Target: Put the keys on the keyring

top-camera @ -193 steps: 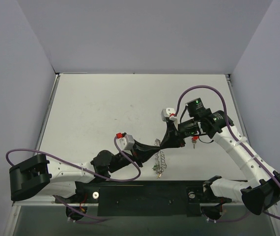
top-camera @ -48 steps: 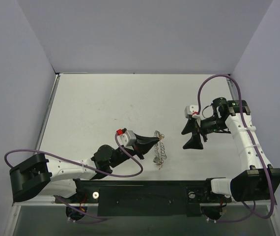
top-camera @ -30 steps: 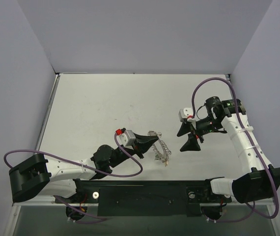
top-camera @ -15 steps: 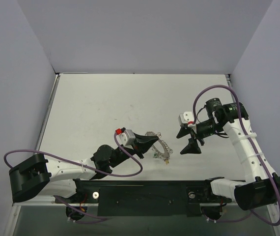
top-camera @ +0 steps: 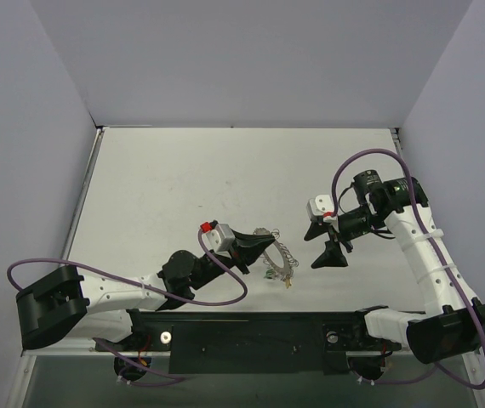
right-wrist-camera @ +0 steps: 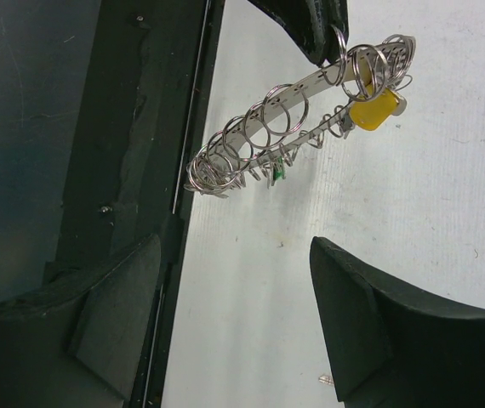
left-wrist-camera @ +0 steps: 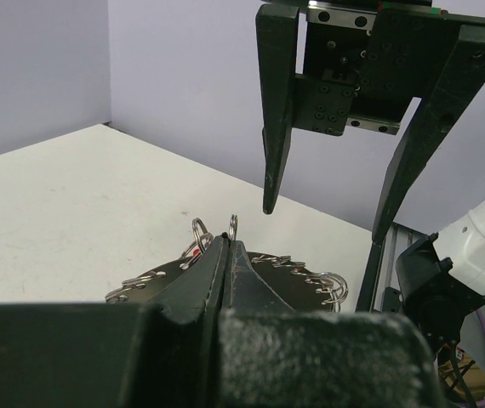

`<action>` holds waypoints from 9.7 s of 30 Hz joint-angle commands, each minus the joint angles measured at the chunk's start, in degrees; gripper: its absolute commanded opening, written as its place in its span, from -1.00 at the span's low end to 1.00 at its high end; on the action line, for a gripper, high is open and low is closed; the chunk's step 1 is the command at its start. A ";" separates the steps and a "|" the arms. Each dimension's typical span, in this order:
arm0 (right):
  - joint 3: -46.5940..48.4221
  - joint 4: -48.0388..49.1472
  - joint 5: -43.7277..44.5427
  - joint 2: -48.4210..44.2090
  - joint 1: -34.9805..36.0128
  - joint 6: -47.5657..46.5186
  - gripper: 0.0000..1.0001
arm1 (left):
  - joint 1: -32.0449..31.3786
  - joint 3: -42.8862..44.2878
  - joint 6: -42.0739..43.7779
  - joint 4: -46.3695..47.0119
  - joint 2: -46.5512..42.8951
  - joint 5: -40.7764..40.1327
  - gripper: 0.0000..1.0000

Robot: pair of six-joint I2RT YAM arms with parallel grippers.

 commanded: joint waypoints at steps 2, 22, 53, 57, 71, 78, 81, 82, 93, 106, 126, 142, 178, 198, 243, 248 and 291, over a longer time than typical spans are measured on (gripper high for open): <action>0.33 -13.76 -0.72 0.58 0.57 -2.00 0.32 | 0.15 3.06 -0.27 5.03 -0.14 -0.85 -1.00; 0.24 -14.03 -0.37 0.93 0.92 -2.44 0.32 | 0.23 2.97 0.35 4.77 -0.49 -0.76 -1.00; -0.55 -14.03 0.25 -0.21 1.44 -2.62 0.32 | 0.23 2.89 0.52 4.07 -1.20 -0.76 -1.00; -0.55 -14.12 0.34 0.14 2.24 -2.62 0.32 | 0.23 3.06 0.79 3.63 -1.37 -0.67 -1.00; 1.82 -15.00 4.38 0.75 3.82 -4.99 0.31 | 0.85 2.01 2.28 3.01 -3.75 -0.58 -1.00; 1.21 -15.08 4.73 0.66 3.99 -5.52 0.31 | 0.76 2.18 2.19 2.75 -3.48 -0.32 -1.00; 0.68 -15.08 4.73 0.75 4.17 -5.69 0.31 | 0.85 2.18 2.02 2.84 -3.40 -0.15 -1.00; 0.51 -15.08 4.73 0.75 4.17 -5.69 0.31 | 0.85 2.27 1.93 2.92 -3.40 -0.06 -1.00; 0.86 -15.17 4.20 2.42 7.51 -5.17 0.31 | 0.85 2.01 0.26 6.70 -1.55 -0.23 -1.00; 5.08 -10.79 10.70 3.13 8.48 2.12 0.31 | 2.34 1.13 -0.80 8.11 -1.02 0.56 -1.00; 8.23 6.68 5.08 4.70 11.46 11.96 0.32 | 6.30 -0.72 -1.50 6.53 -4.89 14.00 -1.00; 10.17 16.55 2.97 4.18 17.00 28.49 -0.25 | 6.39 -0.45 -5.46 8.99 -2.08 14.00 -1.00; 9.38 17.70 5.34 5.59 19.55 31.75 -1.00 | 6.39 -1.07 -8.62 12.68 -0.23 13.92 -1.00; 11.05 17.79 4.82 8.49 19.55 36.06 -0.75 | 6.39 -1.86 -10.29 11.62 -0.93 14.09 -1.00; 5.69 24.47 2.79 5.32 19.72 41.51 -1.00 | 6.47 -2.74 -13.98 12.95 -2.52 15.76 -1.00; 6.04 20.79 2.27 4.97 19.55 36.86 -1.00 | 6.47 -2.56 -15.12 12.86 -2.25 17.69 -1.00; 14.65 -4.19 0.77 10.86 22.01 3.44 -0.19 | 7.70 -3.62 -5.00 -0.15 -10.95 20.51 -1.00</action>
